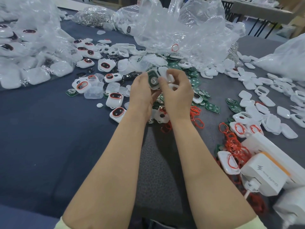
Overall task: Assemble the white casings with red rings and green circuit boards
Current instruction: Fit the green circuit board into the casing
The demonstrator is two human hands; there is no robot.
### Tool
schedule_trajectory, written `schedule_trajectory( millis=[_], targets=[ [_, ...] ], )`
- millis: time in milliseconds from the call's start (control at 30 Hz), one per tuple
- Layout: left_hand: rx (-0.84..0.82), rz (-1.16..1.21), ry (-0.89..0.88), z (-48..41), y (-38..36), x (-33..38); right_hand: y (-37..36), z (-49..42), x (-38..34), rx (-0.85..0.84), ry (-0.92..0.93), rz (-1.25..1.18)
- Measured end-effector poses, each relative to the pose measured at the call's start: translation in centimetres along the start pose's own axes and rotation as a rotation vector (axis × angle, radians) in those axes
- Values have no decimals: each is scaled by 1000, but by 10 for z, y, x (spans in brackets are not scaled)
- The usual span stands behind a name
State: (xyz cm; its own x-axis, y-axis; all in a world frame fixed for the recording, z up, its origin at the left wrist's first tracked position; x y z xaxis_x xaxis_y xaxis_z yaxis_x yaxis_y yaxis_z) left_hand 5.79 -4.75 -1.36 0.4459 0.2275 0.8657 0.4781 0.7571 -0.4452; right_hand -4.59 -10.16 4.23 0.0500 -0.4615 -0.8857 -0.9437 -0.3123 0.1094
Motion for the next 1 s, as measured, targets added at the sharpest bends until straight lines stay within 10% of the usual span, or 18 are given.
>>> schedule_trajectory(
  millis=[333,1000],
  targets=[
    [-50,-205,-203,9,-5,11,16,-4,11,119,-60,-47],
    [-9,33,11,3,-11,-4,-13,8,-4,-54,133,134]
  ],
)
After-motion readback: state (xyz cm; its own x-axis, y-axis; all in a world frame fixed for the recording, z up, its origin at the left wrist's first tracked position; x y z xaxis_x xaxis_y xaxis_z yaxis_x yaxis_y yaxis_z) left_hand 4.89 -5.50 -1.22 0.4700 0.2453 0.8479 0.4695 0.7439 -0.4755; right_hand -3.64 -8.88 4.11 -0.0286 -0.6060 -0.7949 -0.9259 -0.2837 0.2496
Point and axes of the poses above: each hand's wrist, its own z-axis away from the middle knuckle, its own y-axis out of the back of the hand, x = y × z, the point moved 8 cm from there along -z, towards the middle knuckle, and after that the axes turned 10 degrees about -z, right-handed, at the moved point
